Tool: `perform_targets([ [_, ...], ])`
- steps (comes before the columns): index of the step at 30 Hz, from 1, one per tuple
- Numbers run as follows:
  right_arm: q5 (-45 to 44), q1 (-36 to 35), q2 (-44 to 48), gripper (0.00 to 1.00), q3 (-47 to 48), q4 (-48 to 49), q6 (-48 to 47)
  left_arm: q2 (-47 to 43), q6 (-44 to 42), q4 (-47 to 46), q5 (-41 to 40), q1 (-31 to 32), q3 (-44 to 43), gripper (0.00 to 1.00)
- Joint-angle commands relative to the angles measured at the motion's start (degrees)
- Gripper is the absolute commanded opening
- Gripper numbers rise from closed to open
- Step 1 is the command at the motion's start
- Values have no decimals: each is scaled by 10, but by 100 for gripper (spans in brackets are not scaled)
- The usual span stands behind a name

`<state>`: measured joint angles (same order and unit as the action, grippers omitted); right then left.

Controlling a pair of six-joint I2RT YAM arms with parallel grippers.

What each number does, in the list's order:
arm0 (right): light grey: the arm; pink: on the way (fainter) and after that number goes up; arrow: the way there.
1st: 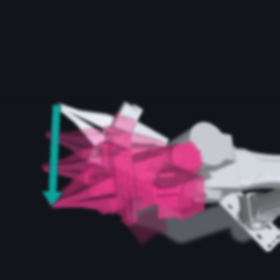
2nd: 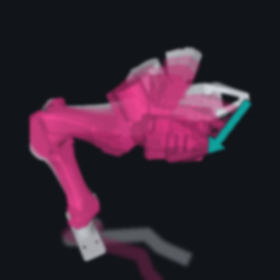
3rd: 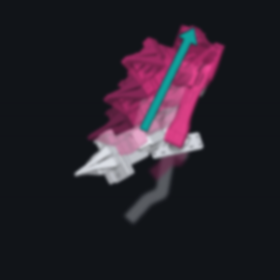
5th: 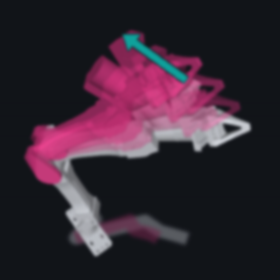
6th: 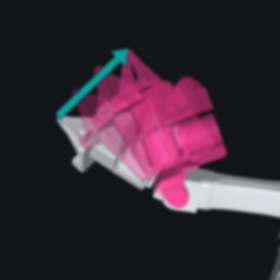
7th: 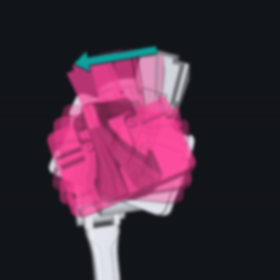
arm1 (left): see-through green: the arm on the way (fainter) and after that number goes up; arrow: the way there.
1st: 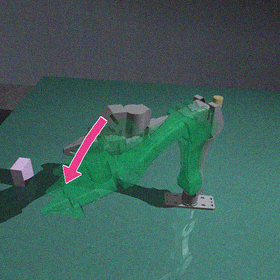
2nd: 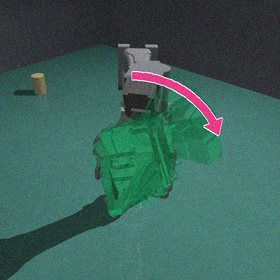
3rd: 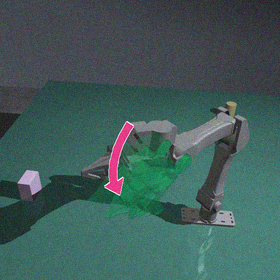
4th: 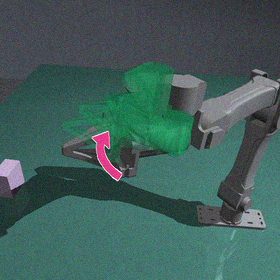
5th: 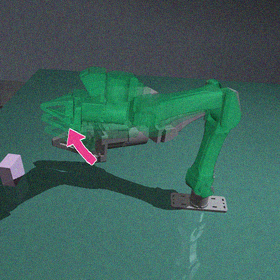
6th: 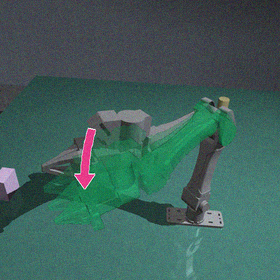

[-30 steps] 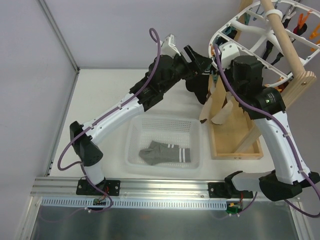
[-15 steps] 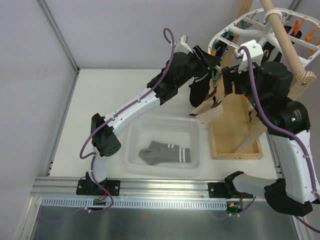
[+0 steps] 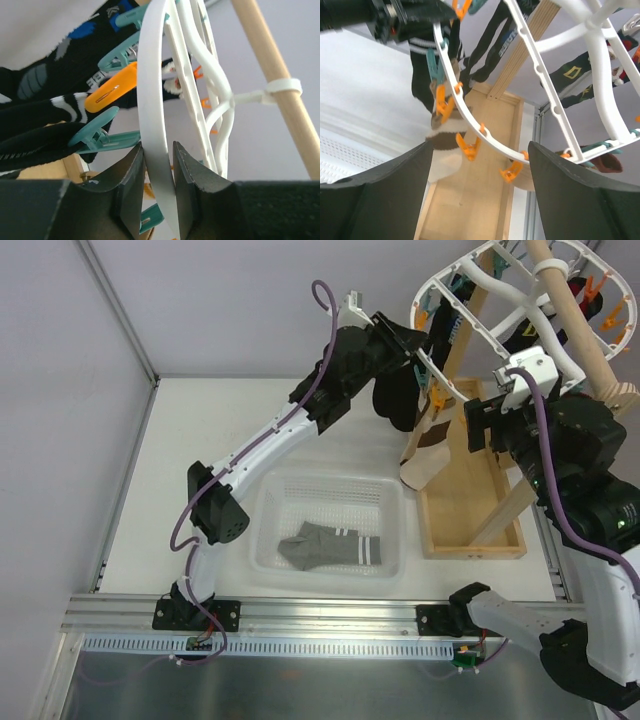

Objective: Clip the socks to the hanger
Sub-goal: Rotate the hanger at the clothesline.

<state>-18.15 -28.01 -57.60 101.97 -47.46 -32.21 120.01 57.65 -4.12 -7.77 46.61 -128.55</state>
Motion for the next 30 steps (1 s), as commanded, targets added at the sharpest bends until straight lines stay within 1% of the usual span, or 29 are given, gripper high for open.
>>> perform_targets([
  [1, -12, -3, -8, 81, -5, -7, -13, 5, -24, -38, -15, -32, -37, 24],
  [4, -11, -3, -8, 81, -12, -7, -24, 9, -9, -39, 2, -51, -36, 25],
  [7, -1, -3, -11, 82, -17, -7, -38, 23, -6, -38, 18, -74, -63, 28],
  [9, 0, -2, -15, 85, -18, -7, -51, 36, -6, -38, 25, -86, -77, 30],
  [11, -5, -2, -26, 86, -17, -7, -61, 44, -8, -38, 35, -97, -95, 35],
  [12, -10, -3, -31, 86, -15, -7, -68, 47, -9, -38, 52, -100, -100, 44],
  [14, -27, -2, -50, 87, -6, -5, -70, 46, -7, -37, 73, -110, -97, 56],
  [15, -29, -3, -57, 86, 1, -4, -73, 38, -10, -36, 97, -118, -93, 67],
  [17, -36, -4, -71, 87, 10, -2, -73, 26, -23, -36, 117, -125, -73, 76],
  [19, -43, -5, -88, 87, 23, 1, -74, -5, -53, -34, 134, -133, -44, 88],
  [20, -47, -5, -92, 86, 24, 4, -74, -16, -65, -35, 137, -135, -32, 91],
  [21, -50, -6, -101, 80, 26, 10, -76, -42, -91, -34, 142, -135, -20, 92],
  [22, -61, -6, -105, 77, 28, 11, -79, -56, -103, -34, 151, -135, 8, 93],
  [23, -65, -6, -109, 69, 31, 12, -80, -84, -113, -34, 158, -136, 23, 93],
  [28, -85, -6, -135, 55, 31, 11, -82, -162, -161, -34, 188, -135, 136, 93],
  [29, -85, -6, -137, 50, 31, 14, -77, -181, -167, -34, 197, -135, 149, 93],
  [30, -84, -5, -138, 48, 30, 20, -75, -191, -176, -34, 202, -135, 162, 93],
])
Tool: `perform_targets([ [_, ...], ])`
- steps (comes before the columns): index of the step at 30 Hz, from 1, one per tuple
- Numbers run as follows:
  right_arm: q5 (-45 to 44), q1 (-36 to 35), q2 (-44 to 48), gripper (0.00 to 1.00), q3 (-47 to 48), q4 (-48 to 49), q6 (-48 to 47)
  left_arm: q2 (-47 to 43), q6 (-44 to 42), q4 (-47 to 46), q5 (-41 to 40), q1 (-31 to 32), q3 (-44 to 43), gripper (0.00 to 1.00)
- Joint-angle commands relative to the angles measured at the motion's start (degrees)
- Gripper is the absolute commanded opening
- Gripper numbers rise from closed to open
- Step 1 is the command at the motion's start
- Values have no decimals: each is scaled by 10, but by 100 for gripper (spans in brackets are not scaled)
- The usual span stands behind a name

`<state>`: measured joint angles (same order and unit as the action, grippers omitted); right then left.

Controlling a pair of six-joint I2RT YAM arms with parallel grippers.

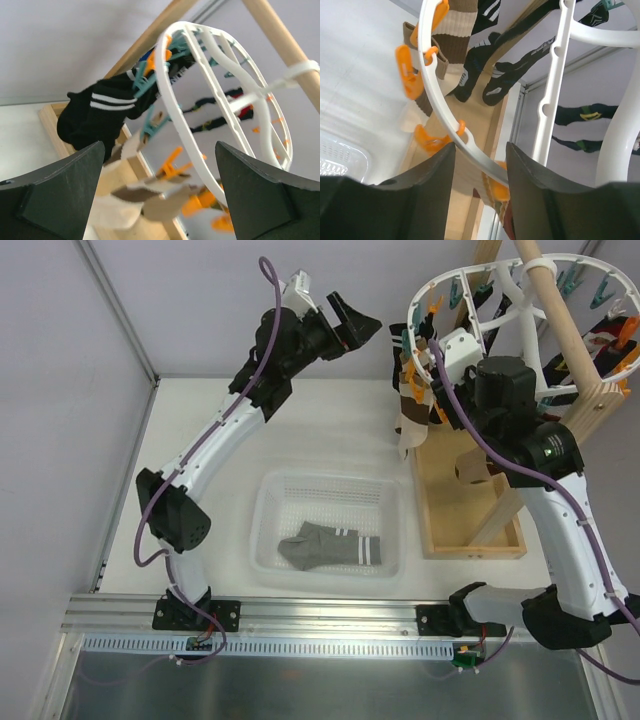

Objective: Clip the socks to the hanger
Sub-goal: Rotate the hanger at the clothesline.

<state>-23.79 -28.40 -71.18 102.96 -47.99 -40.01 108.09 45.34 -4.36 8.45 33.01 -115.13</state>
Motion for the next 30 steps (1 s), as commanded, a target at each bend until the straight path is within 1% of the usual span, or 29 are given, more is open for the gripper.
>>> perform_targets([
  [1, -23, -2, -5, 47, 20, 30, 6, -81, -61, -32, 46, 2, 51, 94],
  [5, -12, -2, -14, 42, 26, 50, 27, -132, -102, -34, 90, 1, 106, 94],
  [6, -5, -1, -16, 42, 31, 56, 34, -138, -123, -35, 101, 2, 126, 94],
  [8, -2, -2, -26, 40, 37, 58, 39, -154, -147, -50, 129, 2, 146, 93],
  [9, 1, -2, -28, 40, 43, 55, 44, -158, -167, -56, 153, 1, 164, 91],
  [11, 5, -1, -34, 38, 45, 50, 48, -167, -190, -64, 176, 2, 181, 89],
  [12, 7, -1, -33, 38, 44, 48, 49, -169, -198, -77, 197, 2, 196, 86],
  [14, 9, -2, -30, 37, 37, 48, 57, -175, -209, -101, 211, 2, 219, 81],
  [15, 15, -1, -23, 37, 33, 48, 60, -177, -210, -143, 218, 1, 248, 80],
  [18, 32, -2, -6, 37, 22, 54, 71, -177, -218, -219, 251, 2, 305, 79],
  [19, 37, -2, -2, 37, 23, 55, 77, -168, -220, -260, 277, 1, 313, 78],
  [21, 50, -2, 6, 37, 28, 54, 83, -153, -214, -290, 307, 2, 322, 78],
  [22, 53, -1, 8, 37, 30, 53, 85, -136, -208, -323, 325, 3, 323, 76],
  [24, 60, -1, 12, 37, 34, 54, 85, -119, -185, -355, 337, 5, 326, 75],
  [28, 66, -1, 18, 37, 27, 62, 78, -84, -164, -438, 346, 18, 331, 73],
  [30, 60, -1, 17, 36, 27, 55, 74, -77, -162, -461, 335, 27, 333, 73],
])
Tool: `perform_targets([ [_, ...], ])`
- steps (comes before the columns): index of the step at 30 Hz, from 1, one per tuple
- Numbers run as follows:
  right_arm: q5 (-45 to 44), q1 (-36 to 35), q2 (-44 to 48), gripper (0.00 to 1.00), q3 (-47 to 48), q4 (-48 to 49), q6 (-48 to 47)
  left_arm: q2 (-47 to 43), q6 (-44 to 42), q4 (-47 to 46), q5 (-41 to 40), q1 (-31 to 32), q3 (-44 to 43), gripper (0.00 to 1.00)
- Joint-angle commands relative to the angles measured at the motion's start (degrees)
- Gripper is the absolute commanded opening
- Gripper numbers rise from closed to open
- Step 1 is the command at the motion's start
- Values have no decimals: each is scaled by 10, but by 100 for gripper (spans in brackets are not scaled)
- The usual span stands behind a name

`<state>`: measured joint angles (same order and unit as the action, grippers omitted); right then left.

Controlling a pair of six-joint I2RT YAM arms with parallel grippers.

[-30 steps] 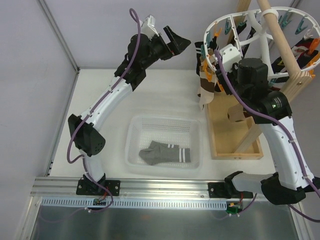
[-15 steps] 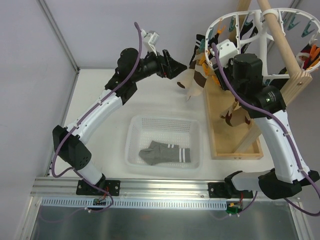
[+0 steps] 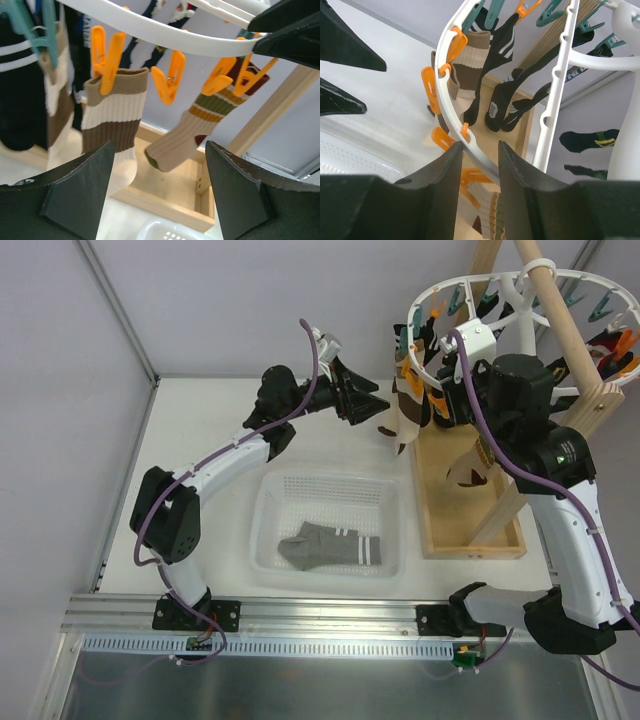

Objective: Clip the socks to the hanger
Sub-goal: Rotate the hanger at the clothesline, then open the clamp at the hanger.

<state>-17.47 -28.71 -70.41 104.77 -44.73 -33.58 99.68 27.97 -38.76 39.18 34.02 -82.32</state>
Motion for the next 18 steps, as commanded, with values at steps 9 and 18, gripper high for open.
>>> perform_targets([
  [9, -1, 2, 20, 36, -2, 37, 15, 86, 50, -181, -18, 61, -62, 72],
  [18, 7, 2, 19, 35, 5, 35, 16, 143, 60, -228, -49, 75, -106, 68],
])
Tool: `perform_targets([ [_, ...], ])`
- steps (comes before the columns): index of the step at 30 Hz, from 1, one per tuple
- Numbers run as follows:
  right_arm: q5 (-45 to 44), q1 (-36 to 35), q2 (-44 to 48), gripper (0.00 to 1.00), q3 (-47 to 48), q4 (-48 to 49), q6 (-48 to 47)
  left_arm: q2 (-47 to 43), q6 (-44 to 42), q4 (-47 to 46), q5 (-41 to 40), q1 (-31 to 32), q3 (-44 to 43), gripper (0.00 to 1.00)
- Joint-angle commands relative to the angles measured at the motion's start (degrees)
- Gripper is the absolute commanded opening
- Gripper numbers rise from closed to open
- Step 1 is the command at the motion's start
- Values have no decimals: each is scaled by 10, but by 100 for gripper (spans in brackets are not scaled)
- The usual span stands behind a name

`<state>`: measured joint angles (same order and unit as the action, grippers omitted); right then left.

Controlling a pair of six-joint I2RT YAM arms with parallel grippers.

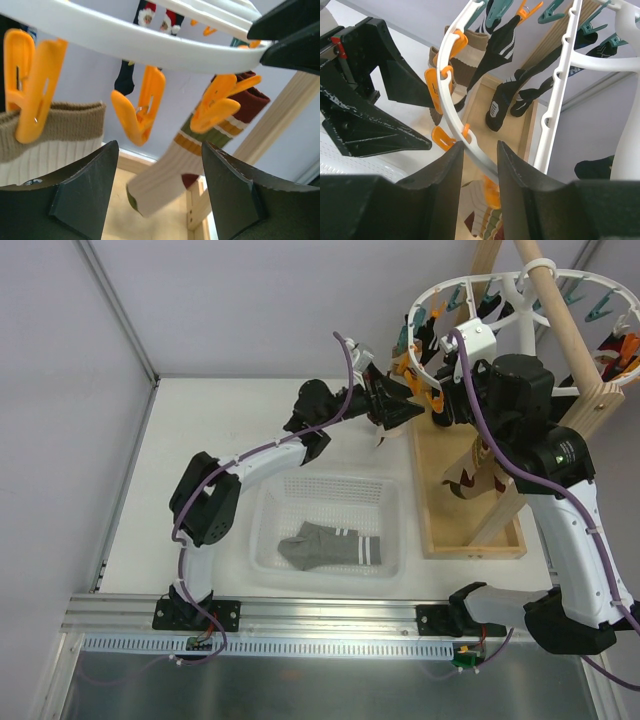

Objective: Clip the socks to the hanger
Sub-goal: Open the clamp at the hanger.

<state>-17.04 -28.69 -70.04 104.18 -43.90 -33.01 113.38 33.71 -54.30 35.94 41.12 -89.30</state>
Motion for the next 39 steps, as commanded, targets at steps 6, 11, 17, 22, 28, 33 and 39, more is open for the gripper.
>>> perform_targets([
  [6, 2, 2, 20, 35, 9, 21, 11, 39, 9, -80, -32, 5, -81, 65],
  [11, 3, 2, 26, 35, 8, 21, 12, 55, 15, -90, -30, 5, -104, 57],
  [17, 0, 1, 28, 35, 8, 21, 8, 66, 31, -124, -6, 6, -97, 59],
  [22, 0, 1, 30, 35, 0, 22, 8, 82, 46, -142, 1, 7, -105, 61],
  [28, -1, 2, 32, 34, 1, 25, 6, 84, 50, -157, 1, 9, -97, 61],
  [33, -3, 2, 31, 34, 1, 23, 4, 86, 48, -162, -5, 14, -98, 49],
  [39, -10, 2, 33, 34, 0, 26, 6, 82, 48, -162, -17, 16, -88, 24],
])
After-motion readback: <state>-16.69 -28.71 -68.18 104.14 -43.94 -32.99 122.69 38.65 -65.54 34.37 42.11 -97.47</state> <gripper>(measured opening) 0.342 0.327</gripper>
